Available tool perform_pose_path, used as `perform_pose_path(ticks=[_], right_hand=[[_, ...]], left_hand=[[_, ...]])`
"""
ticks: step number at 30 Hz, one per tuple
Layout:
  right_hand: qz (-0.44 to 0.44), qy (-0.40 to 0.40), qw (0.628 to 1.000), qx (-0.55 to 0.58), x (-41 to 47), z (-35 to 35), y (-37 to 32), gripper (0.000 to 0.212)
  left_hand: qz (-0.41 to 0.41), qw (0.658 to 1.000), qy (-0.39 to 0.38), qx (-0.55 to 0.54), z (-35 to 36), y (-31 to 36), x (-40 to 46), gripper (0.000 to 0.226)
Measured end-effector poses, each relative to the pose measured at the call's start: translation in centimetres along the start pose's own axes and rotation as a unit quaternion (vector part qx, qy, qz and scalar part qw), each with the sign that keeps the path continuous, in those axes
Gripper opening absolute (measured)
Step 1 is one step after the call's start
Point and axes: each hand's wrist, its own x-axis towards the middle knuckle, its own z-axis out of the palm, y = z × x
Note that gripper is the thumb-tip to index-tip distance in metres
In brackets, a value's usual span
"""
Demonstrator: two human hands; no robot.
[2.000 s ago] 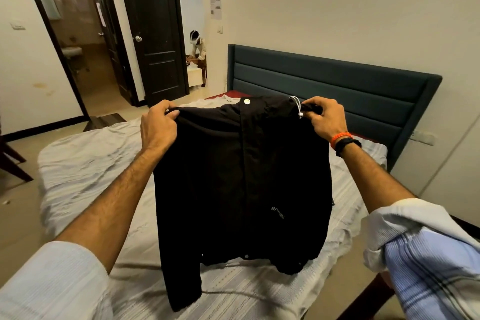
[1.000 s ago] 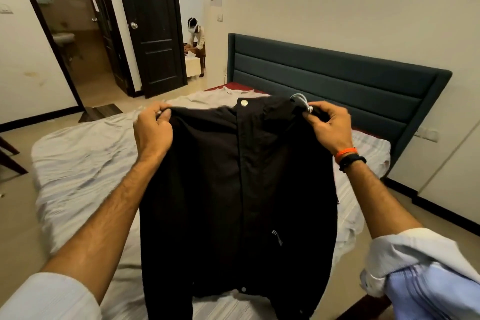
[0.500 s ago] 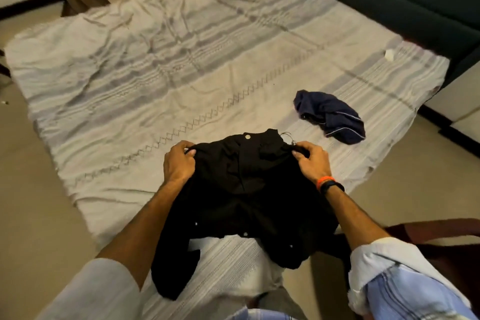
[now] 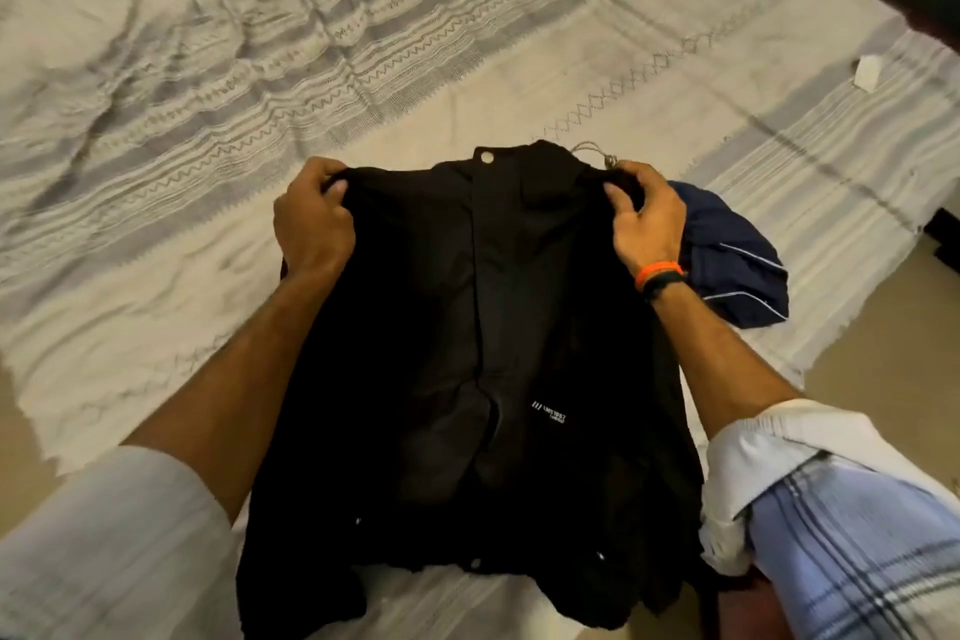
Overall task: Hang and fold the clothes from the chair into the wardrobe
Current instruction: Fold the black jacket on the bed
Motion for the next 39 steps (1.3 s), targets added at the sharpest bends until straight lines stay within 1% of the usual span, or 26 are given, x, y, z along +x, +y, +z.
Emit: perform_pose_path(ticks=[1,2,4,5,7,9,11,13,21,27,31,34,37,39], right_hand=[[-0.005,0.002,0.998,-0.06,1.0,0.9,0.2,0.039],[-0.003,-0.015,0.99,-0.139,1.6,2.1,0.6,0.049],[-0.01,-0.09,0.958,-0.272,1.1,3.9,1.5,0.065],[-0.013,-0.135,0.944,-0.301,0.3,5.0,2.4,0.067],[-0.01,-0.226,0.928,-0.296,-2.2,6.6,4.4,0.066],[0.016,-0.3,0.918,-0.261,-4.9,7.5,6.4,0.066],[0.052,-0.339,0.911,-0.229,-7.1,8.0,7.7,0.068],[0.072,-0.348,0.913,-0.2,-8.7,8.0,8.1,0.068],[0.081,-0.302,0.938,-0.148,-14.8,4.8,6.4,0.053],[0.152,-0.278,0.943,-0.104,-24.8,1.6,7.5,0.042],[0.181,-0.293,0.933,-0.109,-31.2,0.6,9.4,0.041],[0.195,-0.29,0.93,-0.113,-35.0,0.2,10.6,0.041],[0.208,-0.263,0.935,-0.119,-38.0,0.0,12.2,0.042],[0.225,-0.239,0.937,-0.123,-39.2,-0.1,13.2,0.043]], left_hand=[[0.0,0.999,0.002,0.036,1.0,-0.2,1.0,0.022],[-0.007,0.995,-0.013,0.094,2.3,-0.6,1.8,0.031],[-0.022,0.974,-0.081,0.208,4.2,-2.1,1.4,0.052],[-0.025,0.964,-0.12,0.235,5.2,-3.3,0.7,0.057],[-0.028,0.95,-0.205,0.233,6.8,-5.6,-1.6,0.061],[-0.055,0.934,-0.286,0.207,7.6,-7.7,-4.3,0.067],[-0.092,0.915,-0.34,0.197,7.6,-9.0,-6.8,0.071],[-0.104,0.906,-0.367,0.186,7.1,-9.5,-8.9,0.072],[-0.107,0.914,-0.368,0.136,3.4,-8.9,-14.9,0.064],[-0.151,0.92,-0.345,0.107,-0.2,-11.6,-22.5,0.057],[-0.173,0.924,-0.327,0.096,-1.5,-14.0,-27.4,0.055],[-0.192,0.929,-0.303,0.095,-2.0,-16.1,-30.9,0.06],[-0.22,0.925,-0.291,0.104,-2.1,-18.3,-33.4,0.066],[-0.233,0.924,-0.281,0.113,-2.1,-19.3,-34.1,0.067]])
